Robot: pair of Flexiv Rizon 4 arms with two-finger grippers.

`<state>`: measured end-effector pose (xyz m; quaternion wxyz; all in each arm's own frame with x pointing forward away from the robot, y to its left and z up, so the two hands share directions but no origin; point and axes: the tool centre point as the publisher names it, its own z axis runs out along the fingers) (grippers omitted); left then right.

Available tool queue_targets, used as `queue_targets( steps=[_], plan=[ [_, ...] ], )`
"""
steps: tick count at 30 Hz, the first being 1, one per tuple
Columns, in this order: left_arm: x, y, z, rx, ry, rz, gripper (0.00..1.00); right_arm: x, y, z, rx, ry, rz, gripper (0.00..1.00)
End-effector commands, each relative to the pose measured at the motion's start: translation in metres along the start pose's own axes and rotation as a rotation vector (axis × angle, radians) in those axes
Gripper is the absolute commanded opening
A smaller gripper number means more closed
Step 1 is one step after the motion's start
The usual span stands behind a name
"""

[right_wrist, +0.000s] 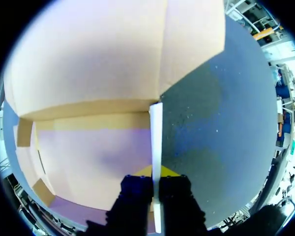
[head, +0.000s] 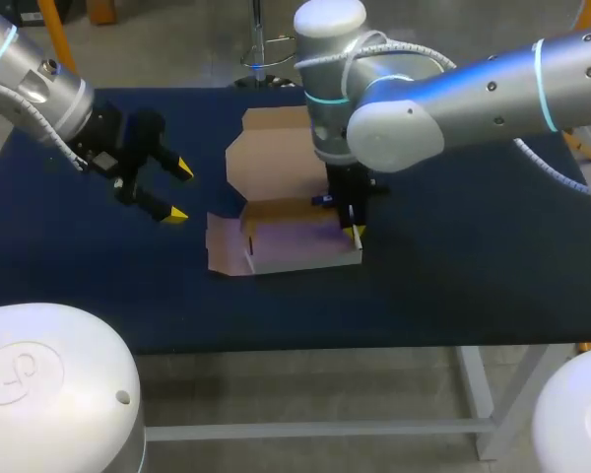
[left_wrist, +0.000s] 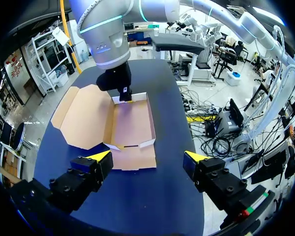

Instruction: Assemble the packaging by folding the flat box into shape, placing the metal phone stand inside, and closing the box properly

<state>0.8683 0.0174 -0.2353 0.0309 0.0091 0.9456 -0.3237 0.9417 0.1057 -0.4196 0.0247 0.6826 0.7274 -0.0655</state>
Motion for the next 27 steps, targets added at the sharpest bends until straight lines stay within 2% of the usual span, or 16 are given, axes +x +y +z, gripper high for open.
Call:
queue_targets(
  steps=[1,9,27],
  plan=[
    [0.0,0.0,0.0,-0.002,0.001,-0.001,1.0,-0.013,-0.012,-0.001,-0.038,0.142,-0.025,0.0],
    [0.0,0.0,0.0,-0.002,0.001,-0.001,1.0,-0.008,-0.016,-0.003,-0.03,0.204,-0.061,0.0],
    [0.0,0.0,0.0,-0.002,0.001,-0.001,1.0,-0.001,-0.019,-0.001,0.027,0.134,-0.022,0.0]
  ],
)
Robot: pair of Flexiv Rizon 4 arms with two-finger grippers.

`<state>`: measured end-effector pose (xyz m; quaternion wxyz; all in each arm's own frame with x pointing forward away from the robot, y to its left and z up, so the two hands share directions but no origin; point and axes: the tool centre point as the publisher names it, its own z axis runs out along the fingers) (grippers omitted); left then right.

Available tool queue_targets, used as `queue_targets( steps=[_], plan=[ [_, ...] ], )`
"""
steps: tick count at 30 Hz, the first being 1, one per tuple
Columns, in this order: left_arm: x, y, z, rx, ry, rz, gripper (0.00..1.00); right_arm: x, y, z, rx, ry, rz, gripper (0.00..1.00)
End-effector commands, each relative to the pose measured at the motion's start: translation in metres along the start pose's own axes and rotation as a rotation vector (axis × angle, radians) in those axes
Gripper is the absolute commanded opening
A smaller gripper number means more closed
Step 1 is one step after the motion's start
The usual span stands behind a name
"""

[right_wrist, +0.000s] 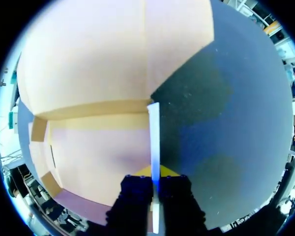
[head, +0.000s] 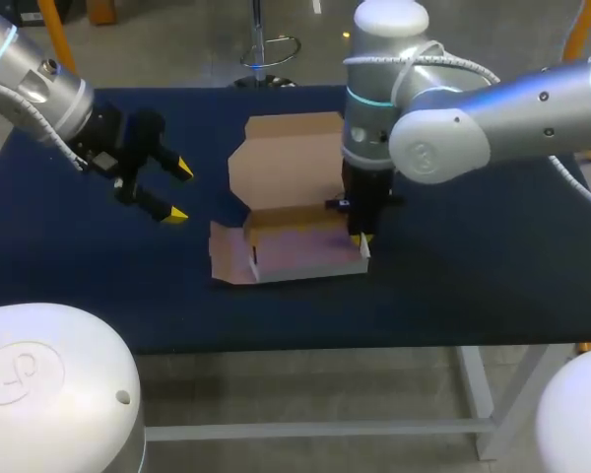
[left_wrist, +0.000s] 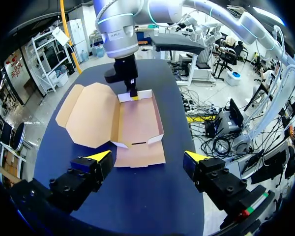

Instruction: Assemble the packaging by folding the flat box into shape, placing the metal phone stand inside, and closing the box properly

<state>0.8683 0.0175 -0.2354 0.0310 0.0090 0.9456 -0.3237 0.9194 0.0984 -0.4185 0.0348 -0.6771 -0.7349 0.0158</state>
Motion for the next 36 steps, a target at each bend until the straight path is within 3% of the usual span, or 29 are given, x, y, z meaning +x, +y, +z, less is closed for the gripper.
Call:
queue_targets(
  steps=[1,36],
  plan=[
    [-0.0003,-0.0001,-0.0001,-0.002,0.001,0.0,1.0,0.0049,0.0038,-0.0003,0.023,-0.027,0.007,0.0],
    [-0.0003,-0.0001,-0.0001,-0.002,0.001,0.0,1.0,0.0042,0.0029,0.001,0.016,-0.023,0.021,0.0]
  ],
)
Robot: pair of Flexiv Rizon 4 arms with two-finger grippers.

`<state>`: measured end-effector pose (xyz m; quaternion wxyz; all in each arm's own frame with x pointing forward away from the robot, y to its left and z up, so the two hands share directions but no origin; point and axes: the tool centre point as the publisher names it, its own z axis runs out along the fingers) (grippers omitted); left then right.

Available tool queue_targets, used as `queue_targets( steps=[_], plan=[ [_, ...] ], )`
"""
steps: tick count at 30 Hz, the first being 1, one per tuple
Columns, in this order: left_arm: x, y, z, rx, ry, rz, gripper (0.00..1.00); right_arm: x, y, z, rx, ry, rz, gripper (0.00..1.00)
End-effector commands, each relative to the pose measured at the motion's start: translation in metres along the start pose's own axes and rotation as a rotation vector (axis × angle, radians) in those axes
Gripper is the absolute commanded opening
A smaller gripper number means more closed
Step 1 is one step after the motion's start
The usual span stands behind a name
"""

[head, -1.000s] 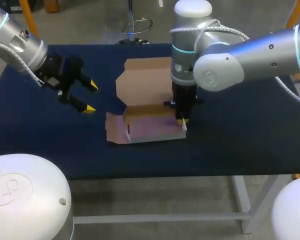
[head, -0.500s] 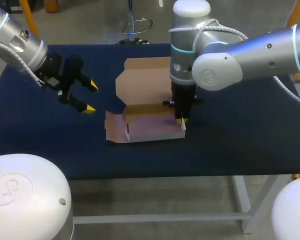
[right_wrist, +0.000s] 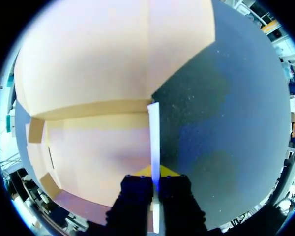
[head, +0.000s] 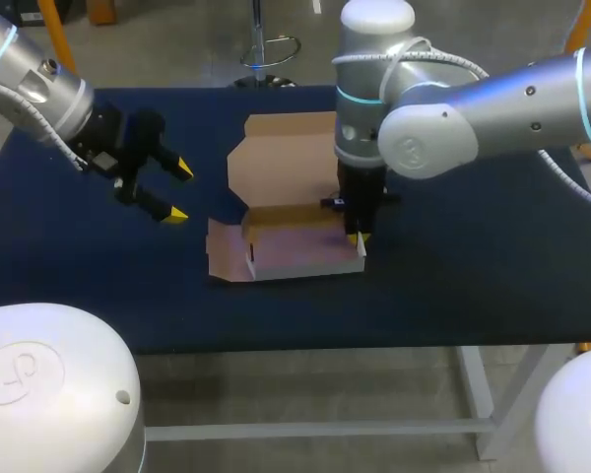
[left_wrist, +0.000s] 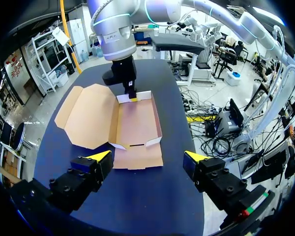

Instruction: Assemble the packaging by folding the flat box into shape, placing the metal phone stand inside, and closing the box properly

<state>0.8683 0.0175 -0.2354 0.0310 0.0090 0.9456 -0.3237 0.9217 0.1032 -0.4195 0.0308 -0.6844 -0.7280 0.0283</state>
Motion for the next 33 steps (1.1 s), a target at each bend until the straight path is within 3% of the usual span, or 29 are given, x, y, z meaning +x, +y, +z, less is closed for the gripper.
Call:
queue_targets(
  steps=[1,4,10,16,26,30,33],
  plan=[
    [0.0,0.0,0.0,-0.003,0.001,0.0,1.0,0.0,0.0,0.0,0.003,-0.001,-0.001,0.0],
    [0.0,0.0,0.0,-0.003,0.001,0.0,1.0,0.0,0.0,0.0,0.003,-0.001,-0.001,0.0],
    [-0.001,0.003,-0.009,0.018,0.022,-0.212,1.0,0.0,0.0,0.0,0.003,-0.001,-0.001,0.0],
    [0.007,0.004,-0.015,0.03,-0.005,-0.551,1.0,0.0,0.0,0.0,0.003,-0.001,-0.001,0.0],
    [0.01,0.004,0.001,0.054,-0.015,-1.157,1.0,0.0,0.0,0.0,0.003,-0.001,-0.001,0.0],
    [0.009,0.008,0.01,0.073,-0.003,-1.307,1.0,0.0,0.0,0.0,0.003,-0.001,-0.001,0.0],
    [0.009,0.009,0.014,0.091,-0.026,-1.345,1.0,0.0,0.0,0.0,0.003,-0.001,-0.001,0.0]
  ],
)
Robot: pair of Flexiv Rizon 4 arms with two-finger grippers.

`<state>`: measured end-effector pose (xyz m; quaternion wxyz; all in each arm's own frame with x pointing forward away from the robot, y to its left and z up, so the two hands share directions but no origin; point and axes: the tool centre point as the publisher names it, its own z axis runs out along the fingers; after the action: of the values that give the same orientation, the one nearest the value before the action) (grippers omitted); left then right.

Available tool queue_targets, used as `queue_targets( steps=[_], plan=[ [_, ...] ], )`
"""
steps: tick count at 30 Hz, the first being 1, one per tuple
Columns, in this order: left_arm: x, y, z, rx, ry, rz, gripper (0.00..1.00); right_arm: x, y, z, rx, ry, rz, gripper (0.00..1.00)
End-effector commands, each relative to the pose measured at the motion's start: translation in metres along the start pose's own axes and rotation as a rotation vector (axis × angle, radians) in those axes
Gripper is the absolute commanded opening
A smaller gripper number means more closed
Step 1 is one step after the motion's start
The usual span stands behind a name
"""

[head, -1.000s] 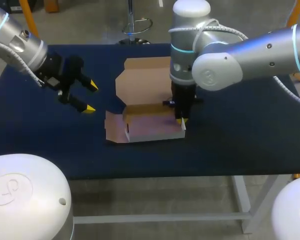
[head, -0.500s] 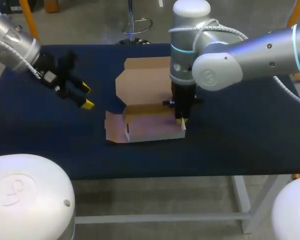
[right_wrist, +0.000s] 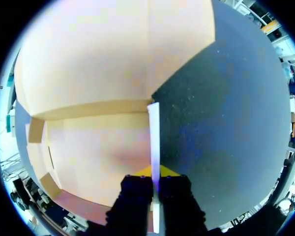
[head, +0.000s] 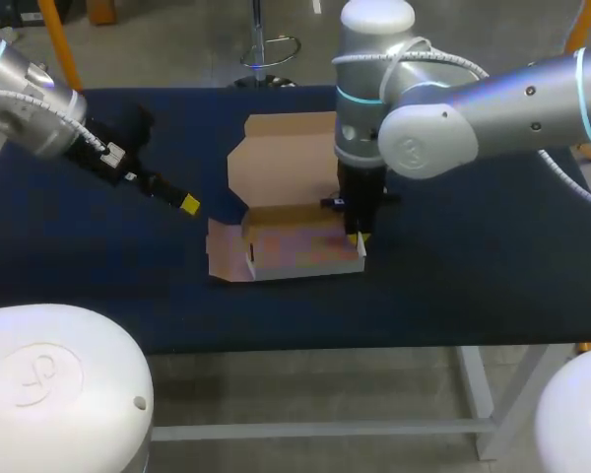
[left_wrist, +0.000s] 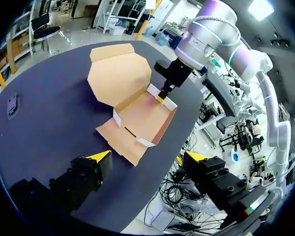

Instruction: Assemble the packaging by folding the flat box into shape, placing the metal phone stand inside, and closing the box properly

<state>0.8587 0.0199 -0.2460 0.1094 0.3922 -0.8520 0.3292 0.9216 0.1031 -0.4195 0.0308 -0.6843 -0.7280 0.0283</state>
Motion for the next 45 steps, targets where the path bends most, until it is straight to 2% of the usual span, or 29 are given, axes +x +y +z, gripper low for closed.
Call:
queue_targets(
  steps=[1,5,11,18,26,35,38,40,45],
  plan=[
    [-0.004,0.0,0.011,0.063,-0.006,-0.492,1.0,0.0,0.0,0.0,0.003,-0.001,0.0,0.0],
    [-0.006,0.002,0.013,0.119,-0.056,-0.565,1.0,0.0,0.0,0.0,0.003,-0.001,0.0,0.0],
    [-0.017,0.005,0.014,0.154,-0.095,-0.659,1.0,0.0,0.0,0.0,0.003,-0.001,0.0,0.0],
    [-0.026,0.007,0.018,0.188,-0.091,-0.715,1.0,0.0,0.0,0.0,0.003,-0.001,0.0,0.0],
    [-0.041,0.01,0.036,0.201,-0.087,-0.678,1.0,0.0,0.0,0.0,0.003,-0.001,0.0,0.0],
    [-0.058,0.009,0.063,0.169,-0.077,-0.556,1.0,0.0,0.0,0.0,0.003,-0.001,0.0,0.0],
    [-0.061,0.007,0.074,0.152,-0.082,-0.545,0.93,0.0,0.0,0.0,0.003,-0.001,0.0,0.0],
    [-0.063,0.006,0.08,0.142,-0.081,-0.538,0.82,0.0,0.0,0.0,0.003,-0.001,0.0,0.0],
    [-0.068,0.005,0.093,0.117,-0.077,-0.518,0.78,0.0,0.0,0.0,0.003,-0.001,0.0,0.0]
  ],
)
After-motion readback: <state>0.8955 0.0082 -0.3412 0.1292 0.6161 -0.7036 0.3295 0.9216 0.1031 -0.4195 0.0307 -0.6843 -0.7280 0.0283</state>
